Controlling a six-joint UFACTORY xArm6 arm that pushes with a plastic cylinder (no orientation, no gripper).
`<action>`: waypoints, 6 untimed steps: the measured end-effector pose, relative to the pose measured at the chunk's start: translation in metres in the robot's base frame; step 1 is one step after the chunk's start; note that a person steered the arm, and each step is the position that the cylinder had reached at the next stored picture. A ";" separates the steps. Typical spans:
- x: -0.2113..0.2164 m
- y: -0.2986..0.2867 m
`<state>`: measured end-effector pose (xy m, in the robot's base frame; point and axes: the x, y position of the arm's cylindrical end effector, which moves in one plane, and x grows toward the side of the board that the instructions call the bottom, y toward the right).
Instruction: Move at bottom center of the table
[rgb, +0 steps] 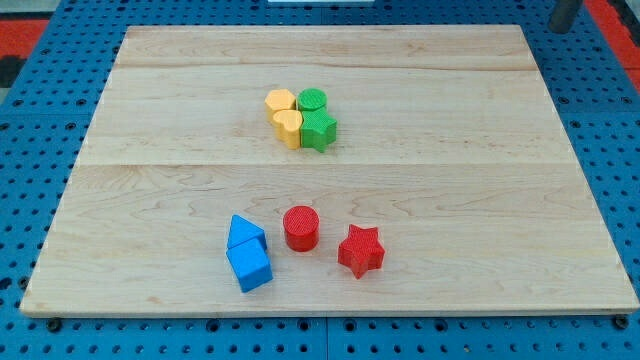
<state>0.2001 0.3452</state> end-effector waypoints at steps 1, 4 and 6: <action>0.017 0.000; 0.314 -0.087; 0.405 -0.113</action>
